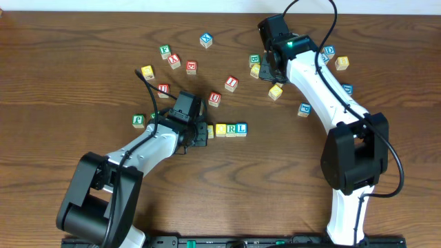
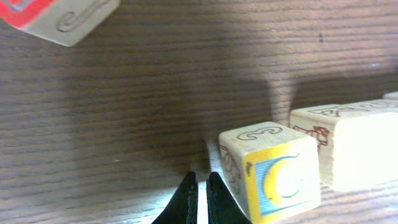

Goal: Spell out CORL

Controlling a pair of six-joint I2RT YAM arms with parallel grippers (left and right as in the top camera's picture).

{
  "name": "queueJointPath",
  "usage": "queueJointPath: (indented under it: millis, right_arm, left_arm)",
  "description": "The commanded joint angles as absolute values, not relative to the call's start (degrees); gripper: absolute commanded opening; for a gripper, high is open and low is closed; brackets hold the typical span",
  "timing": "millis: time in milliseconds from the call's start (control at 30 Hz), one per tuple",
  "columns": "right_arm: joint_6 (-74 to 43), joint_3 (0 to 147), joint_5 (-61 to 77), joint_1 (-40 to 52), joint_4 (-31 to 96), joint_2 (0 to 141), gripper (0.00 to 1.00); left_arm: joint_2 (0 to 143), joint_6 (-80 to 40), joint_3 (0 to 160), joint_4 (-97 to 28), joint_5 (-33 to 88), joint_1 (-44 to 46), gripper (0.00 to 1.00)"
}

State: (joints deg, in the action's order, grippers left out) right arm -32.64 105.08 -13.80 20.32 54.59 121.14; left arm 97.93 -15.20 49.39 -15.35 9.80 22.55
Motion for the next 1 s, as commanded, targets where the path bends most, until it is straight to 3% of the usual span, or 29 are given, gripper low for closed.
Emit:
queueJointPath:
  millis: [0, 967]
  right_arm:
    - [-32.7, 106.2, -14.9, 19.7, 54.6, 121.1, 0.06]
    - [-32.7, 106.2, -14.9, 19.7, 54.7, 121.1, 0.06]
  left_arm:
    - [97.8, -15.1, 49.1, -15.5, 11.6, 22.4, 0.07]
    - [97.8, -15.1, 49.1, -13.0, 11.4, 22.4, 0.08]
